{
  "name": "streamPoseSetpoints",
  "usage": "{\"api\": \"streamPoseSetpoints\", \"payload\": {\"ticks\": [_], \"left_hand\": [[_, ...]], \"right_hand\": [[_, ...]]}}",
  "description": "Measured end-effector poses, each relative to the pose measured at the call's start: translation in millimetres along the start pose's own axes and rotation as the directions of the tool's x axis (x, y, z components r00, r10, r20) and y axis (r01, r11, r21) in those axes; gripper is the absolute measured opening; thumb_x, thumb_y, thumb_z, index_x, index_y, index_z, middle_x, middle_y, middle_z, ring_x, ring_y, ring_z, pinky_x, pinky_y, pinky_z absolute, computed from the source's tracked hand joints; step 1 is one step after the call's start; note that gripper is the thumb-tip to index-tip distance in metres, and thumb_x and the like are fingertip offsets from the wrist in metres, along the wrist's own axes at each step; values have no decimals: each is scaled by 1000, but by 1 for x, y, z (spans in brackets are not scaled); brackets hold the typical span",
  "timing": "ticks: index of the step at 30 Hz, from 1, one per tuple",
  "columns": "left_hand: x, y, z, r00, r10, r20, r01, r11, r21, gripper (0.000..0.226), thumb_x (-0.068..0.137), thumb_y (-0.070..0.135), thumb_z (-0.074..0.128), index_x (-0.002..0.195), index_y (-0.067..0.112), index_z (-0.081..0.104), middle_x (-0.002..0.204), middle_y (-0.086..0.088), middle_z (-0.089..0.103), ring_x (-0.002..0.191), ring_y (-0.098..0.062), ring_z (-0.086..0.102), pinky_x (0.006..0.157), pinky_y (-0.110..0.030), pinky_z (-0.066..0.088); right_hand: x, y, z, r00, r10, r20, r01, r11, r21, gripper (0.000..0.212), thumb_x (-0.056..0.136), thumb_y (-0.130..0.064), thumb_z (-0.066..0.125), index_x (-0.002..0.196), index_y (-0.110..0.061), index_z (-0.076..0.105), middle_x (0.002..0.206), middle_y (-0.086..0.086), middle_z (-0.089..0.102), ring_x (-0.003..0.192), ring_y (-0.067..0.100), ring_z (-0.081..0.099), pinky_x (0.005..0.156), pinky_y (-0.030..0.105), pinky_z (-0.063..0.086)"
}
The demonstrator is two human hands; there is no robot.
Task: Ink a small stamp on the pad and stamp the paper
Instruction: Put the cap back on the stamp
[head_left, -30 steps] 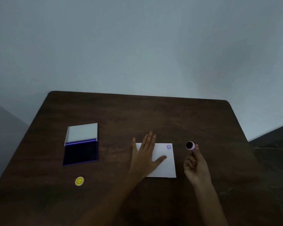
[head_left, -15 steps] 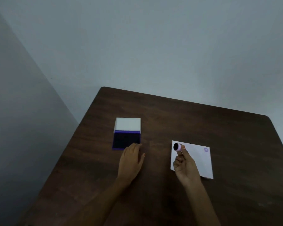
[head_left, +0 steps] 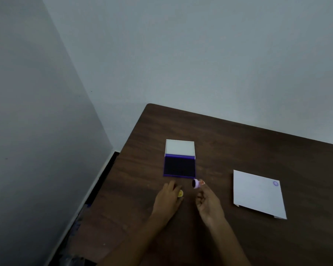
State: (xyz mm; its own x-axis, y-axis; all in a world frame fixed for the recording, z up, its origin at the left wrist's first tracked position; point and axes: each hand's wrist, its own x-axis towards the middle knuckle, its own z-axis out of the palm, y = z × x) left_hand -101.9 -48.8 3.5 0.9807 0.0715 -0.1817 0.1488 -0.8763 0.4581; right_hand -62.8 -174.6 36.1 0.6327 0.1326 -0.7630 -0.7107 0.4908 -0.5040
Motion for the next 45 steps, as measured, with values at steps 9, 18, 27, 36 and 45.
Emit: {"api": "streamPoseSetpoints", "payload": {"ticks": [9, 18, 27, 36, 45], "left_hand": [[0, -2, 0, 919, -388, -67, 260, 726, -637, 16, 87, 14, 59, 102, 11, 63, 106, -5, 62, 90, -9, 55, 83, -22, 44], [1, 2, -29, 803, -276, 529, 436, -332, -836, 21, 85, 4, 59, 104, -2, 64, 106, -21, 64, 99, -26, 62, 77, -27, 55], [5, 12, -36, 830, -241, 503, 430, -299, -852, 12, 83, 1, 60, 89, 1, 70, 90, -17, 71, 91, -24, 66, 79, -28, 54], [9, 11, -40, 868, -227, 441, 427, -113, -897, 21, 75, 8, 71, 96, 4, 70, 97, -13, 72, 90, -19, 68, 75, -24, 56], [14, 2, -40, 890, -344, 300, 387, 221, -895, 27, 80, 16, 67, 106, 14, 61, 104, -4, 63, 99, -18, 58, 85, -28, 48]], "right_hand": [[3, 17, 3, 1000, 9, -7, -9, 1000, -11, 22, 86, -8, 53, 107, -4, 57, 97, 13, 64, 87, 17, 62, 68, 27, 54], [8, 16, 9, 997, -56, 46, 57, 998, -24, 21, 84, -5, 57, 104, -1, 61, 101, 19, 66, 93, 24, 64, 67, 28, 57], [7, 17, 9, 953, -294, 68, 296, 868, -399, 28, 80, -21, 64, 106, -8, 64, 101, 11, 68, 96, 22, 63, 84, 34, 52], [4, 12, 16, 929, -363, 70, 345, 781, -520, 27, 78, -20, 67, 104, -13, 62, 107, 10, 65, 101, 24, 59, 95, 43, 47], [8, 11, 22, 902, -425, 79, 381, 695, -609, 20, 76, -17, 70, 94, -16, 63, 91, 1, 65, 88, 16, 60, 82, 31, 48]]}}
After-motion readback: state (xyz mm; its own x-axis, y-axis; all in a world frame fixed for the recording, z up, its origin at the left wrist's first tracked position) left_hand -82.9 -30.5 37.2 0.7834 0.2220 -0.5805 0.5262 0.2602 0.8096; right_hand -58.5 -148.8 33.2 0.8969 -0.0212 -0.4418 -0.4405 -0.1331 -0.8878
